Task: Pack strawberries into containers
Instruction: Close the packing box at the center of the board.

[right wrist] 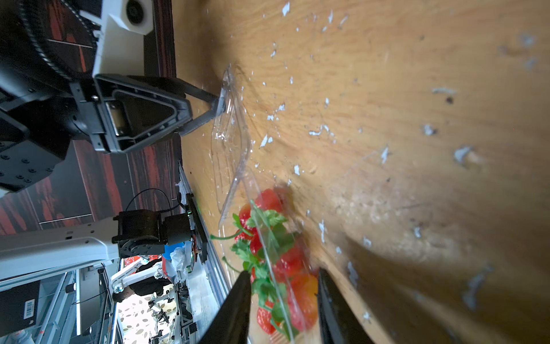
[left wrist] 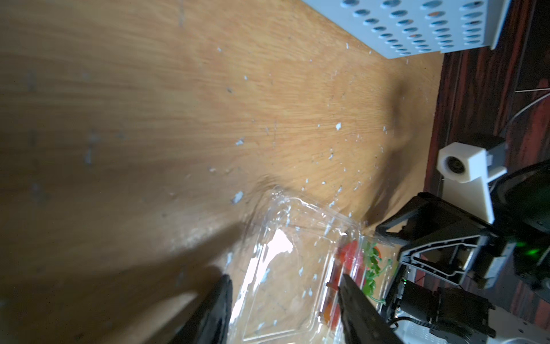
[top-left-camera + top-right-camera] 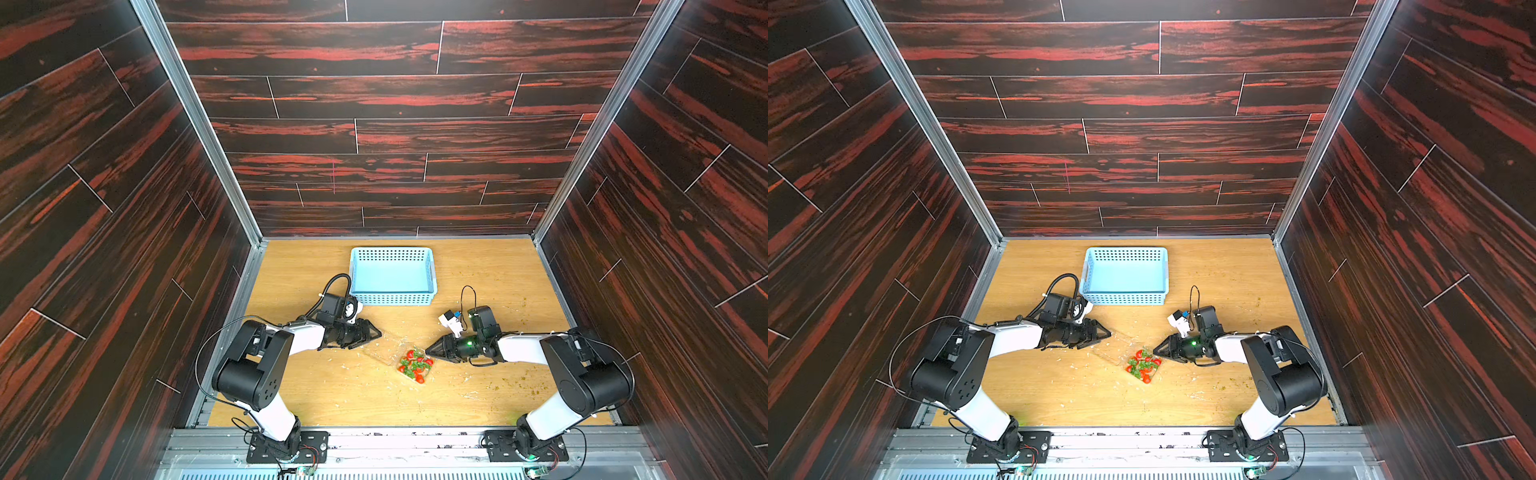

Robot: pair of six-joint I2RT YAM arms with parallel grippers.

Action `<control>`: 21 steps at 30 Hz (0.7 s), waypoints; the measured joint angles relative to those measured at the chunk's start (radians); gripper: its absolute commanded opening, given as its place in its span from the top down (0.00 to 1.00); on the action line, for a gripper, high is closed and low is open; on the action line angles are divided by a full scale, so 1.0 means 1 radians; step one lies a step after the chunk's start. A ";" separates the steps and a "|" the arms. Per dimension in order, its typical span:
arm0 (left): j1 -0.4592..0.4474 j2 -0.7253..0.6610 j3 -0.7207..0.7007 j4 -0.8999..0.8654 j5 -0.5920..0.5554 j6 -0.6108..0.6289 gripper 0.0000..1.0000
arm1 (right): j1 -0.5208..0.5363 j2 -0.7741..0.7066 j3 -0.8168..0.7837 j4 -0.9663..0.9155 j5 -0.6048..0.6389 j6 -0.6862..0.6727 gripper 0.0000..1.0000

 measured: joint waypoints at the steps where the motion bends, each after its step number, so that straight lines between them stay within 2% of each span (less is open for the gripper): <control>1: -0.001 -0.002 -0.002 0.006 0.006 -0.005 0.42 | 0.003 0.004 0.000 0.000 0.000 0.000 0.62; 12: -0.015 -0.090 -0.009 0.050 0.058 -0.046 0.43 | 0.023 0.025 0.003 0.000 0.003 0.002 0.63; 21: -0.065 -0.096 -0.009 0.135 0.082 -0.110 0.43 | 0.029 0.041 0.009 0.001 0.006 0.009 0.64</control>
